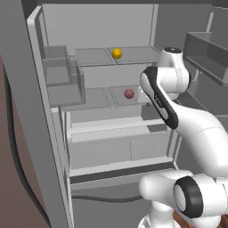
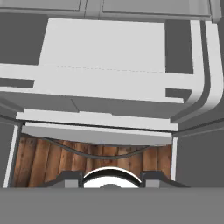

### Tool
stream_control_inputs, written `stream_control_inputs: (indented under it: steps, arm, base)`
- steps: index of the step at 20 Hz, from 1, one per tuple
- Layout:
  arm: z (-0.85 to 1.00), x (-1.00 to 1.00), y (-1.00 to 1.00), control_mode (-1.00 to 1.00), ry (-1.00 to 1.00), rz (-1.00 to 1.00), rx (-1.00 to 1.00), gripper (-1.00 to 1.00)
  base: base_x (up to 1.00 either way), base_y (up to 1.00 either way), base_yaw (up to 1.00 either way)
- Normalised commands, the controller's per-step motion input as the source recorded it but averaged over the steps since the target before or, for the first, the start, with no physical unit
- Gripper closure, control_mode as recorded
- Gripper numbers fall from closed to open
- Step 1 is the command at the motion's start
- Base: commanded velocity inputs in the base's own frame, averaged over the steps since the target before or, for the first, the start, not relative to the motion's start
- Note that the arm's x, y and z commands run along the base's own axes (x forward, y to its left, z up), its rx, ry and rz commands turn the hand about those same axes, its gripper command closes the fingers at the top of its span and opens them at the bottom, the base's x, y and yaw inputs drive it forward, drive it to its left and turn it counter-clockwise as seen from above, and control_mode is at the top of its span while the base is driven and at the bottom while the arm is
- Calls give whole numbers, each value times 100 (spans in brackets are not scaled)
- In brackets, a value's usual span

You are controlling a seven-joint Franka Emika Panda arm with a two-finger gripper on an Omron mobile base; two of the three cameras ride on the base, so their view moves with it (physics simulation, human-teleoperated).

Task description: Grab the lemon and onion from the fridge, place them in the blender, close the lid, and turn on the blender to create a marinade.

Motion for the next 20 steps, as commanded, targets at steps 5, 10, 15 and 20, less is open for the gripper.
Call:
stream_control_inputs:
  steps: [5,10,15,20]
  arm:
    - [-3,-14,6,-100,2,0,0,-100]
    - [-22,73,74,-100,5,-13,-7,-100]
    - [0,93,41,-100,-1,-25,-5,-100]
    - [-7,80,-6,-100,0,-21,-2,-100]
  base:
    - [0,0,0]
    - [0,0,0]
    - [0,0,0]
    - [0,0,0]
